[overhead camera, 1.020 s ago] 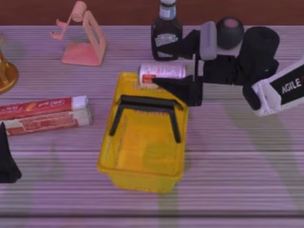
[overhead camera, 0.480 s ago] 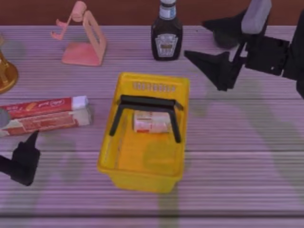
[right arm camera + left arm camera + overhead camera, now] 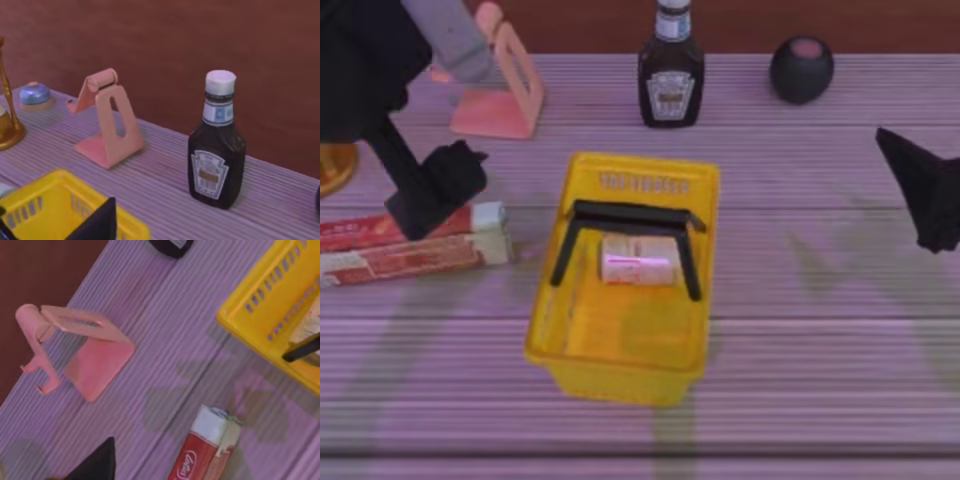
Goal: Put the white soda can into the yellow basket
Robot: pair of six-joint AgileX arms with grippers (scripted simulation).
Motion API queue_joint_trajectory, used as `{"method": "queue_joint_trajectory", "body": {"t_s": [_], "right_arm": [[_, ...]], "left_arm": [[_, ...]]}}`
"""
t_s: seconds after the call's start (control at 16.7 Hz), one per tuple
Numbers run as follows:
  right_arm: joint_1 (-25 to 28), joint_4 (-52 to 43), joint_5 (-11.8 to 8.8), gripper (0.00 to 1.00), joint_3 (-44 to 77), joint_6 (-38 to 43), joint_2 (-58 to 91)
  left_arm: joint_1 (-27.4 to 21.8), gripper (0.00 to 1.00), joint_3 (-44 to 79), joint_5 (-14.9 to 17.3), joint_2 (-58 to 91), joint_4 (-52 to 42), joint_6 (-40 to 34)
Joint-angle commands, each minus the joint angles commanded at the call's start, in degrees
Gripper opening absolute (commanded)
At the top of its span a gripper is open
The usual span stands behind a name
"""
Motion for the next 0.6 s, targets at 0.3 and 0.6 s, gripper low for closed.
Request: {"method": "queue_joint_trajectory", "body": {"t_s": [0.3,0.6], "right_arm": [[-3.59,-13.05,13.46,1.00,-14.45,0.20,-29.62],[-6.17,-22.31,23.05,1.00,-24.09,0.58,-51.85]], "left_arm": [[-7.02,1.00,24.68,-0.96,27.14,-14.10,11.15],[-12.16,1.00,39.40,-1.76,49.03,-26.91,18.08]]}}
